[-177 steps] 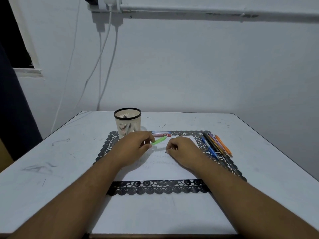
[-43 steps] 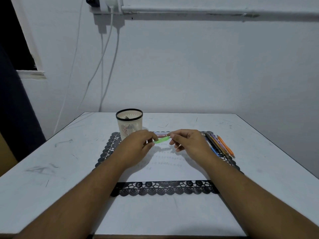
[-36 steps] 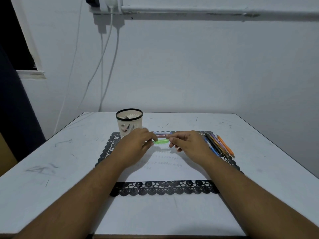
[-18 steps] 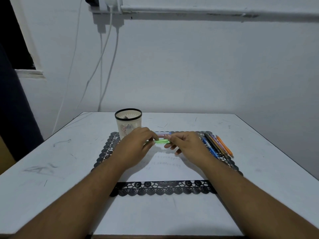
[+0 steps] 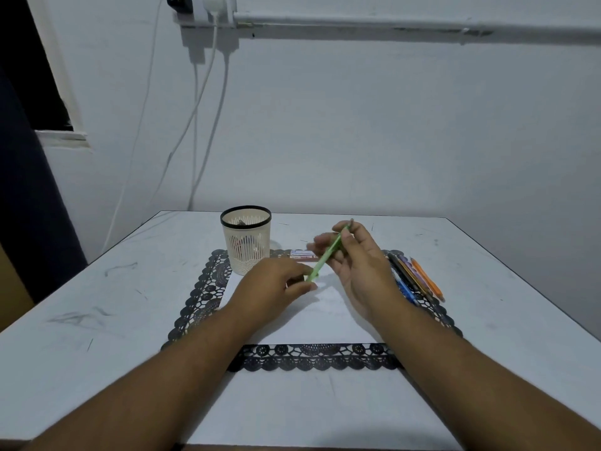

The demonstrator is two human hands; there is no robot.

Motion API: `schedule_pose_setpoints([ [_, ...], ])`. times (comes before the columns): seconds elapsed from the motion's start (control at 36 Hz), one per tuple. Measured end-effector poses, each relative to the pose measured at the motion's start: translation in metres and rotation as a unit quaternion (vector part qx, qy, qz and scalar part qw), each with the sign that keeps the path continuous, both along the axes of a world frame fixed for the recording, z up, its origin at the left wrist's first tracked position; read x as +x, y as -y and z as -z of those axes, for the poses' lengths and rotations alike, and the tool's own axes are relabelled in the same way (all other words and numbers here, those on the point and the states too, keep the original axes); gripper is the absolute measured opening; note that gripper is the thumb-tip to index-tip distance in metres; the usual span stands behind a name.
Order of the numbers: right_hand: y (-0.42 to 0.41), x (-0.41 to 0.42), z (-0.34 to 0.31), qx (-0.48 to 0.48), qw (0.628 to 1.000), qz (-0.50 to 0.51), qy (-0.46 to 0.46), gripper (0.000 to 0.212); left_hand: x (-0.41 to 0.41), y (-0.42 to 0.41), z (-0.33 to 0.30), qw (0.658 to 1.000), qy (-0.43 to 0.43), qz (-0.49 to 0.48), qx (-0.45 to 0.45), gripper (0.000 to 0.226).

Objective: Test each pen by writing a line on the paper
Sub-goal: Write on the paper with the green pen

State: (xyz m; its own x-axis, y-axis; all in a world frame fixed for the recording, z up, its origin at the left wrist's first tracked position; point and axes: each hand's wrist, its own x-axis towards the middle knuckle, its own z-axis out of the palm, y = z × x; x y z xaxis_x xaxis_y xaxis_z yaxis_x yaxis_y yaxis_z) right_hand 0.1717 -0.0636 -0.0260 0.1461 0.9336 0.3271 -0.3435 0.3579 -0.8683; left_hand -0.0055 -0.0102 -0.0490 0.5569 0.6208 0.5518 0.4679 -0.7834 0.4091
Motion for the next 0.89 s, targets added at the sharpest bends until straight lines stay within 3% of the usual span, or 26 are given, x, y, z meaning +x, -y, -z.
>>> schedule_pose_setpoints([
  [0.14,0.002,-0.007,-0.004,0.008,0.989,-0.087,-0.118,0.032,0.008,0.003,0.004,0.999,0.005,-0.014,-0.037,0.03],
  [0.28,0.0,-0.003,-0.003,0.019,0.979,-0.128,-0.158,0.037,0.004,0.002,-0.001,0.999,-0.01,0.009,-0.053,0.005],
  [0.56,-0.003,0.006,-0.003,0.029,0.972,-0.137,-0.191,0.031,0.0,0.001,0.0,0.99,0.05,0.026,-0.13,0.005],
  [0.89,-0.002,0.006,-0.004,0.043,0.973,-0.158,-0.164,0.03,-0.002,0.0,-0.002,0.985,0.037,0.038,-0.161,0.008],
])
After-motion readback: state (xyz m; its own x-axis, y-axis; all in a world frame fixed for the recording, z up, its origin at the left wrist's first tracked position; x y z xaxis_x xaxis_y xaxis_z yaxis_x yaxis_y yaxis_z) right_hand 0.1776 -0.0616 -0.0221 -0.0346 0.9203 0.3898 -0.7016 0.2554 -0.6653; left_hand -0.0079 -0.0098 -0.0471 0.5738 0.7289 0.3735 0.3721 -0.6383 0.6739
